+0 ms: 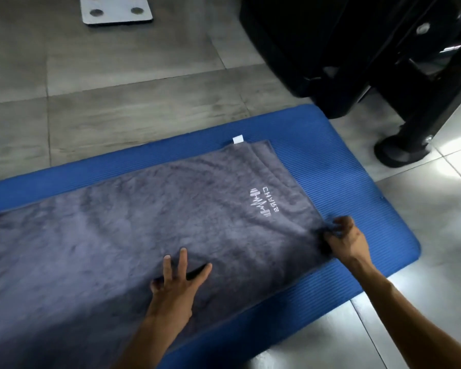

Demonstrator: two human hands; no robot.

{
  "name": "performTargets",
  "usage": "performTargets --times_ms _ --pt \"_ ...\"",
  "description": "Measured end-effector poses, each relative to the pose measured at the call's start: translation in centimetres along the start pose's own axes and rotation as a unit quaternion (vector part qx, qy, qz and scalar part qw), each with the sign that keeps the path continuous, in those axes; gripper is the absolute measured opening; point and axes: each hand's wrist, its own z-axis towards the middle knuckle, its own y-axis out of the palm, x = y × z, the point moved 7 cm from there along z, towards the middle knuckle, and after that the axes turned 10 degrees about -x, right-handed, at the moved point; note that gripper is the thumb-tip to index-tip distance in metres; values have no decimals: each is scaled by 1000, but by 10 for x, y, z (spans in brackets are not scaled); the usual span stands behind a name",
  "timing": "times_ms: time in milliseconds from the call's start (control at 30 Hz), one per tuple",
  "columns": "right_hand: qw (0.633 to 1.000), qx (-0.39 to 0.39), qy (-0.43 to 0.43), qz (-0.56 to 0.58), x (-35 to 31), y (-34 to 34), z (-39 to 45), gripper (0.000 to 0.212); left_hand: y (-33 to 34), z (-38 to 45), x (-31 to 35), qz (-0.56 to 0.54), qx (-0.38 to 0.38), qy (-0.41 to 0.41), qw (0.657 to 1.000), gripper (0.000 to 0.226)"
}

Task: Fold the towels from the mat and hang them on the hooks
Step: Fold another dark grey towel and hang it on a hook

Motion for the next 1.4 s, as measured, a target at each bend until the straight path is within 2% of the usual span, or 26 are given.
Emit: performTargets --times_ms 100,233,300,367,533,667,767,867,1033,1133,1267,1333,1400 --pt "995 -2 -96 -33 -54 13 32 30 0 2 -1 10 -13 5 1000 104" --pt "989 -47 -137 -20 -132 36 87 28 0 4 0 11 -6 3 1000 102" --pt "986 -77 -129 -67 -158 46 114 30 2 6 0 2 -21 2 1000 101" --pt "987 -102 -107 -60 -174 54 137 29 4 10 -1 -13 -36 4 999 102" --pt "992 -86 -82 -37 -187 61 161 22 3 13 -1 -12 -39 3 999 104" --pt "989 -94 -110 -7 -191 58 160 35 3 14 -2 -20 -39 7 999 105" --pt "994 -62 -87 0 -190 38 160 50 4 16 -4 -25 -42 16 999 107" --pt "993 -81 -73 -37 -182 34 146 70 6 20 -5 -29 -44 27 998 106" --pt "991 -95 -88 -27 -120 59 74 64 5 15 -7 -40 -22 32 998 104" --pt "988 -65 -63 -125 -70 67 17 58 5 10 -7 -48 0 37 998 103" --pt "994 5 -63 -93 -15 58 -21 55 11 4 -4 -60 46 36 997 105" --pt "998 36 -36 -36 1 44 -24 58 20 -4 0 -69 98 38 992 104" --pt "999 26 39 -24 9 33 -32 46 34 -15 8 -36 172 68 982 106"
